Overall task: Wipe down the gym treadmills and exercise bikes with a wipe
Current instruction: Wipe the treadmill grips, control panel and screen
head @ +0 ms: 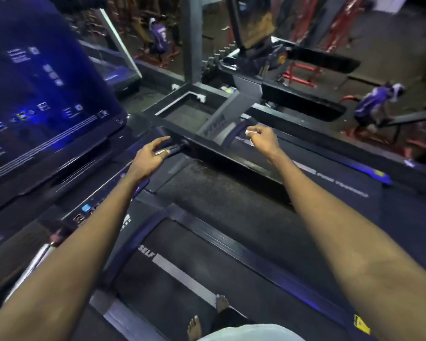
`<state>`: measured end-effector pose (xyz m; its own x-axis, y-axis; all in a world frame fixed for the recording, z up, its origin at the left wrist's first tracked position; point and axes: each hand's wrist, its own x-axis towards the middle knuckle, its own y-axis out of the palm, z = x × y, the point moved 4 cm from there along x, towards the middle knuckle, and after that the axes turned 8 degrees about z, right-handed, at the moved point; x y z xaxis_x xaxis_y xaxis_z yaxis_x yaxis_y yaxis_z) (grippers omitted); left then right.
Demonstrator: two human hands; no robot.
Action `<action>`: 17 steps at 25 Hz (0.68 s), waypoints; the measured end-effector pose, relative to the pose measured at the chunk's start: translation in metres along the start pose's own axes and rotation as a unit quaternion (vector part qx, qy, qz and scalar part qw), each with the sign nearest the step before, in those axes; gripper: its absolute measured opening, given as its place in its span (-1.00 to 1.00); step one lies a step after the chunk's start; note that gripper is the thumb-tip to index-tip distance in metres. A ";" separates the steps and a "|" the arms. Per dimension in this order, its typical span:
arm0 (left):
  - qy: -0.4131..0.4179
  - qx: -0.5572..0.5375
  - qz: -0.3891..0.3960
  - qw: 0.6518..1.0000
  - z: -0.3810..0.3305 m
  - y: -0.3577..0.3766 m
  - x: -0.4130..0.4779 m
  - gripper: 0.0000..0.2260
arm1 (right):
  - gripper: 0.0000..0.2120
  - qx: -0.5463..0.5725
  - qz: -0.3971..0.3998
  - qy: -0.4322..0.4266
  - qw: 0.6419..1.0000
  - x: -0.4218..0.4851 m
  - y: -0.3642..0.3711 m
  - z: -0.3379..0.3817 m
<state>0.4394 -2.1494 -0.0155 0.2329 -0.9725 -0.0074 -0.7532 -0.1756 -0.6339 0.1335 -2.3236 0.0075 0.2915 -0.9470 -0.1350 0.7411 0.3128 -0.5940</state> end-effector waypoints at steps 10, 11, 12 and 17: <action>0.057 0.045 0.185 0.980 -0.046 0.137 0.109 -0.58 | -0.74 -0.002 -0.077 0.139 0.987 -0.006 -0.053 -0.148; 0.064 0.048 0.201 0.976 -0.049 0.151 0.118 -0.58 | -0.73 -0.016 -0.073 0.145 0.987 -0.008 -0.051 -0.161; 0.069 0.057 0.219 0.972 -0.052 0.164 0.126 -0.58 | -0.71 -0.039 -0.066 0.144 0.987 -0.009 -0.047 -0.172; 0.093 0.089 0.298 0.946 -0.060 0.225 0.156 -0.58 | -0.53 -0.165 -0.045 0.080 0.982 -0.017 -0.010 -0.204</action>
<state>0.2689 -2.3496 -0.1129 -0.3251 -0.9038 -0.2784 -0.5974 0.4245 -0.6804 -0.0017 -2.3259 -0.1461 0.1159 -0.9773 -0.1773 0.5163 0.2118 -0.8298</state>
